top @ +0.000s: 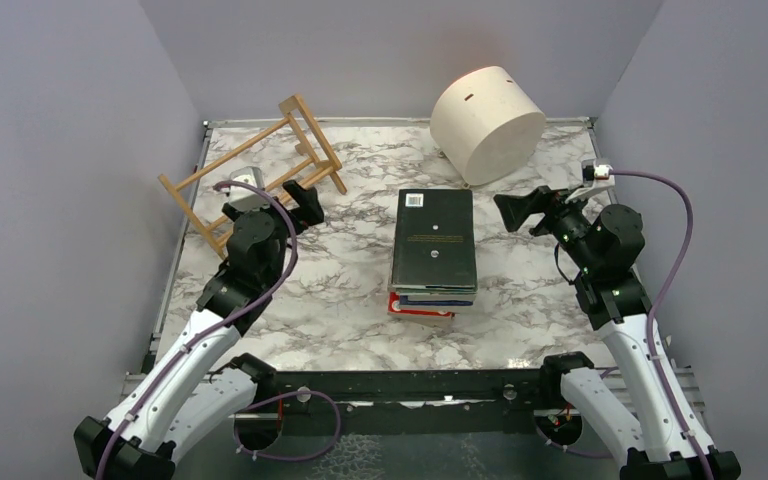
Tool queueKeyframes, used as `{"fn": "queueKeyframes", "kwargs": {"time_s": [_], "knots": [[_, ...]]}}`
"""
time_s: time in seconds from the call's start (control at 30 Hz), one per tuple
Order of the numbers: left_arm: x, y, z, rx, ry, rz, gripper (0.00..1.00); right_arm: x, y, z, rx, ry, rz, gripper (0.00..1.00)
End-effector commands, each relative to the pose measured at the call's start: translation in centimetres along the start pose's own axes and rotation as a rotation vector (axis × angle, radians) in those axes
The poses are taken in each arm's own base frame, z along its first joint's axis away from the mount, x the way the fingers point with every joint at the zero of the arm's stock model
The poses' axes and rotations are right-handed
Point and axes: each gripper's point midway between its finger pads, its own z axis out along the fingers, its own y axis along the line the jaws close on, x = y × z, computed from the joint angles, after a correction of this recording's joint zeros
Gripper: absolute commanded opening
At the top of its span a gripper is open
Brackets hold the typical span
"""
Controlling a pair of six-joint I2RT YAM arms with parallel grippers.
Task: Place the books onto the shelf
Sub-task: Move the shelf to the center of the board.
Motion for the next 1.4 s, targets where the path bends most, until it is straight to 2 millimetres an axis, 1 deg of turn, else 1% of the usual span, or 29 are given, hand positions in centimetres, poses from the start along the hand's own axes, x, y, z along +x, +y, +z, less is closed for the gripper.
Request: {"fn": "queueKeyframes", "kwargs": {"time_s": [0.0,0.07,0.13,0.23,0.3,0.43,0.5,0.57,0.63,0.73,0.83,0.97,1.1,1.2,1.37], "knots": [[-2.3,6.2,-2.3,-0.353,-0.08,-0.04,0.92,-0.6,0.4,-0.5,-0.002,-0.009,-0.015,1.0],[-3.1,8.4,-3.7,-0.463,-0.124,-0.048,0.92,-0.5,0.3,-0.6,0.001,-0.01,-0.022,1.0],[-4.1,9.9,-4.9,-0.549,-0.17,-0.041,0.91,-0.7,0.1,-0.4,0.009,-0.022,-0.028,1.0],[-5.3,11.1,-5.9,-0.636,-0.204,-0.014,0.9,-1.0,0.3,-0.2,0.005,-0.016,-0.022,1.0],[-5.0,11.9,-6.1,-0.689,-0.191,0.029,0.88,-0.7,0.4,-0.2,-0.007,-0.005,-0.012,1.0],[-3.7,13.4,-6.2,-0.774,-0.159,0.102,0.84,0.5,0.3,-0.1,-0.02,0.012,-0.006,1.0],[-3.3,13.9,-5.8,-0.778,-0.14,0.103,0.82,0.8,0.1,0.0,-0.017,0.02,-0.012,1.0],[-3.4,14.1,-5.0,-0.765,-0.111,0.102,0.82,0.9,-0.1,0.1,-0.011,0.021,-0.017,1.0],[-3.6,14.9,-4.4,-0.782,-0.085,0.111,0.83,0.9,-0.1,0.2,-0.007,0.023,-0.017,1.0],[-3.8,16.3,-3.9,-0.835,-0.055,0.115,0.84,1.3,0.1,0.4,-0.025,0.031,-0.004,1.0],[-3.5,17.9,-3.2,-0.863,-0.029,0.095,0.85,2.0,0.3,1.0,-0.06,0.036,0.009,1.0],[-3.4,20.2,-2.6,-0.896,-0.011,0.067,0.85,2.8,0.0,1.8,-0.065,0.066,0.002,1.0],[-2.6,21.8,-1.6,-0.899,0.003,0.028,0.85,3.1,0.2,1.8,-0.064,0.072,-0.017,1.0],[-1.7,23.0,-0.7,-0.898,0.023,-0.001,0.85,3.2,0.2,1.8,-0.066,0.075,-0.018,1.0],[-0.5,24.5,0.4,-0.911,0.04,-0.037,0.85,3.7,0.0,1.9,-0.064,0.083,-0.015,1.0]]}}
